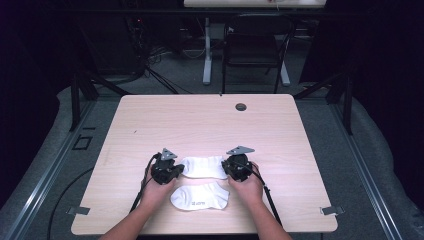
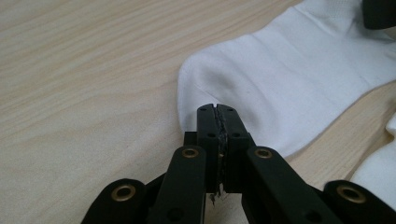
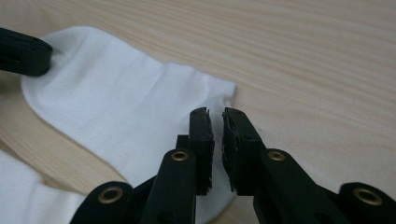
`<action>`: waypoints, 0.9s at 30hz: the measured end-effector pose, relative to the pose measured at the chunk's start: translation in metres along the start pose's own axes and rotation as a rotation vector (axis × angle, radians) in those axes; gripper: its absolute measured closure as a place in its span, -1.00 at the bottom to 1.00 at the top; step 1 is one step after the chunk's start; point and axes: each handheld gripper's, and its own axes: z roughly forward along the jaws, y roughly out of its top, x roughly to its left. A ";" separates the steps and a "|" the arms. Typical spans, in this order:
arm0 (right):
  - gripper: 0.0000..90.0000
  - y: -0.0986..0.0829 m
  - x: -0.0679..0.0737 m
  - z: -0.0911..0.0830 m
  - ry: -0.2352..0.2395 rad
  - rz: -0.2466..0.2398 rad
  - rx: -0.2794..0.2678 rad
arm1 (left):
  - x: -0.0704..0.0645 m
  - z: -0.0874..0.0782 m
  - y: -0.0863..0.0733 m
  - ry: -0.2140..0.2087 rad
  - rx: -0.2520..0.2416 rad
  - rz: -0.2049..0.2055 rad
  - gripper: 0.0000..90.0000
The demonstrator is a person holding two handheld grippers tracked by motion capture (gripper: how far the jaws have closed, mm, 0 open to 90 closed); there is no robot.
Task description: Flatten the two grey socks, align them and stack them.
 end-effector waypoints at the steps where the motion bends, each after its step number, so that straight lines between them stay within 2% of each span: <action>1: 0.83 -0.002 -0.002 0.002 -0.004 0.011 0.006 | 0.000 0.000 0.000 0.000 0.000 -0.001 0.98; 14: 0.87 -0.009 -0.007 0.000 -0.019 0.038 0.006 | 0.002 -0.002 -0.003 -0.008 -0.009 -0.015 0.97; 25: 0.78 -0.009 -0.005 -0.001 0.002 0.046 0.006 | 0.001 -0.005 -0.001 -0.023 -0.003 -0.007 0.80; 27: 0.77 -0.007 -0.004 -0.004 0.004 0.036 0.009 | 0.001 -0.007 0.001 -0.025 -0.005 0.000 0.76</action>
